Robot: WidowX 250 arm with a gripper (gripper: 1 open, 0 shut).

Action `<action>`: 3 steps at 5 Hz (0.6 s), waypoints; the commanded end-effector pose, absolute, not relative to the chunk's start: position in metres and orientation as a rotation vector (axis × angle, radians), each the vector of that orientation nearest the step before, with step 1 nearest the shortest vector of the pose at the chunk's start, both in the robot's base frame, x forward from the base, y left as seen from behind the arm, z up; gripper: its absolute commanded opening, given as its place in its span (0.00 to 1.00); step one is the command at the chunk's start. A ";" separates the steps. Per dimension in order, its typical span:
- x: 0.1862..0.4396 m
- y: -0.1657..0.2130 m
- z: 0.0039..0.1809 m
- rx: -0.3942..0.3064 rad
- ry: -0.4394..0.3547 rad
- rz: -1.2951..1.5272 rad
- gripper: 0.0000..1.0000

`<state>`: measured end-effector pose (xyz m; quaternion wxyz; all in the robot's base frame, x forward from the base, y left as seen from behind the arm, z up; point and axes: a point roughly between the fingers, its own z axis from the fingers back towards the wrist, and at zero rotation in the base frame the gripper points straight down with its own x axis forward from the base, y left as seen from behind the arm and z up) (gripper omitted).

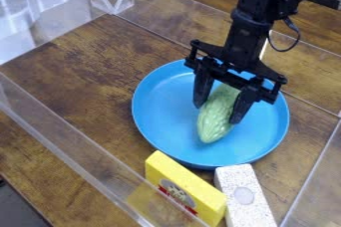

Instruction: Put the green object in the blue tray

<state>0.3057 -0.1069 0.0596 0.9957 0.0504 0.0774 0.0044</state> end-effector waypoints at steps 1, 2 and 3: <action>0.314 -0.103 0.096 0.094 0.070 0.025 0.00; 0.308 -0.104 0.093 0.082 0.053 0.028 0.00; 0.306 -0.106 0.088 0.067 0.042 0.004 0.00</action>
